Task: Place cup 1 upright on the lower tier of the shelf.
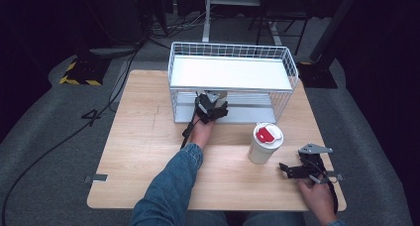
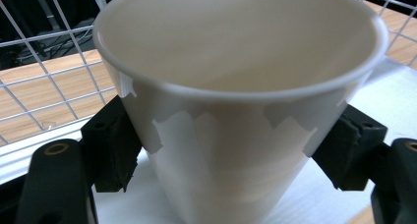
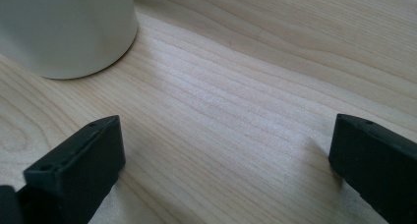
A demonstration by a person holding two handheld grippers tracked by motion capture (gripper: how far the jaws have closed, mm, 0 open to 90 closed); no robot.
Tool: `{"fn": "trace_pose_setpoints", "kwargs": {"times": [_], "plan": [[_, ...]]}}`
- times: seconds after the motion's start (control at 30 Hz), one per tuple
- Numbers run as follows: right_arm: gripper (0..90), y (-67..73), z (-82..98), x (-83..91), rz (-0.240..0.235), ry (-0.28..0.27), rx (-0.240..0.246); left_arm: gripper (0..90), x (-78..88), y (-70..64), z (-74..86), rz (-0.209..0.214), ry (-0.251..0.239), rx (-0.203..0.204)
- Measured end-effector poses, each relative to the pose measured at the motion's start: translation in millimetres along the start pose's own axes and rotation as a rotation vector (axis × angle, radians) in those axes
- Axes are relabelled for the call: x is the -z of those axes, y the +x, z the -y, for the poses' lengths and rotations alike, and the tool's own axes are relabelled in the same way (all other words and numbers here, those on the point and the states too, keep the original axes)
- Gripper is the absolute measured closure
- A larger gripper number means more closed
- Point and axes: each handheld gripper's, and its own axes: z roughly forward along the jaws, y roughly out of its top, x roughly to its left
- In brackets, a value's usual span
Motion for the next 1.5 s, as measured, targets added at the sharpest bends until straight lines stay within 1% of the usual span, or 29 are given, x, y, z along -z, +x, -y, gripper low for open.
{"fn": "trace_pose_setpoints", "kwargs": {"times": [0.03,0.13,0.17,0.27,0.3,0.33,0.37,0.4,0.47,0.5,0.57,0.67,0.7,0.73,0.8,0.87,0.9,1.0,1.03,1.1,1.17,1.2,1.27,1.3,1.33,1.4,1.5], "plan": [[0.5,0.0,0.0,0.0,0.0,0.0,0.0,22.2,-1.7,0.4,-0.1,0.017,0.004,0.008],[0.6,0.0,0.0,0.0,0.0,0.0,0.0,22.3,-5.3,2.0,-0.4,0.019,0.005,0.005],[0.5,0.0,0.0,0.0,0.0,0.0,0.0,22.3,-6.8,2.7,-0.5,0.009,0.004,-0.002],[0.5,0.0,0.0,0.0,0.0,0.0,0.0,22.3,-8.0,2.7,-0.4,0.006,-0.005,-0.005],[0.5,0.0,0.0,0.0,0.0,0.0,0.0,22.3,-8.1,2.9,0.0,0.009,0.0,-0.006],[0.5,0.0,0.0,0.0,0.0,0.0,0.0,22.2,-8.8,2.8,0.2,0.03,-0.001,-0.003],[0.5,0.0,0.0,0.0,0.0,0.0,0.0,22.2,-8.4,3.9,0.1,0.028,0.001,-0.014],[0.5,0.0,0.0,0.0,0.0,0.0,0.0,22.2,-8.1,3.8,0.4,0.03,0.004,0.005],[0.5,0.0,0.0,0.0,0.0,0.0,0.0,21.6,-8.4,5.0,0.4,0.038,0.009,0.027],[0.5,0.0,0.0,0.0,-0.002,0.0,-0.001,19.3,-8.9,5.6,0.7,0.046,0.014,0.036],[0.5,0.0,0.0,0.0,0.0,0.0,0.0,15.7,-9.4,6.0,1.3,0.048,0.02,0.042],[0.6,0.0,0.0,0.0,0.0,0.0,0.0,15.0,-10.1,3.3,2.3,0.029,0.026,0.021],[0.5,0.0,0.0,0.0,0.0,0.0,0.0,14.9,-9.7,3.0,2.5,0.032,0.031,0.01],[0.5,0.0,0.0,0.0,0.0,0.0,0.0,14.7,-9.1,2.3,2.5,0.038,0.03,0.01],[0.6,0.0,0.0,0.0,0.0,0.0,0.0,13.8,-6.7,1.9,2.3,0.033,0.03,0.002],[0.5,0.0,0.0,0.0,0.0,0.0,0.0,13.4,-3.8,1.4,2.4,0.04,0.024,0.007],[0.5,0.0,0.0,0.0,0.0,0.001,-0.001,13.2,-1.7,2.1,2.5,0.041,0.032,-0.001],[0.5,0.0,0.0,0.0,0.0,0.0,0.0,12.7,2.9,2.0,3.5,0.031,0.039,-0.007],[0.5,0.0,0.0,0.0,0.0,0.0,0.0,12.7,5.4,3.0,3.7,0.039,0.04,-0.015],[0.5,-0.1,0.0,0.0,-0.001,0.0,0.0,12.0,11.9,2.8,4.1,0.031,0.039,-0.005],[0.5,0.0,0.0,0.0,-0.001,0.001,-0.001,11.4,17.9,2.7,4.0,0.054,0.036,-0.014],[0.5,-0.1,0.0,0.0,-0.001,0.0,0.0,11.4,21.8,0.7,4.3,0.049,0.034,-0.002],[0.5,-0.1,0.0,0.0,-0.001,0.001,-0.001,11.4,29.2,-0.9,4.3,0.055,0.033,-0.016],[0.5,0.0,0.0,0.0,-0.001,0.001,-0.001,11.4,32.8,-2.2,4.7,0.067,0.032,-0.005],[0.5,-0.1,0.0,0.0,-0.001,0.0,-0.001,11.3,36.0,-2.5,4.5,0.074,0.04,-0.003],[0.6,-0.1,0.0,0.0,-0.001,0.001,0.0,11.6,42.9,-3.2,3.2,0.083,0.047,0.016],[0.5,0.0,-0.1,0.0,-0.001,0.001,-0.002,11.9,55.6,-2.8,0.9,0.102,0.038,0.01]]}}
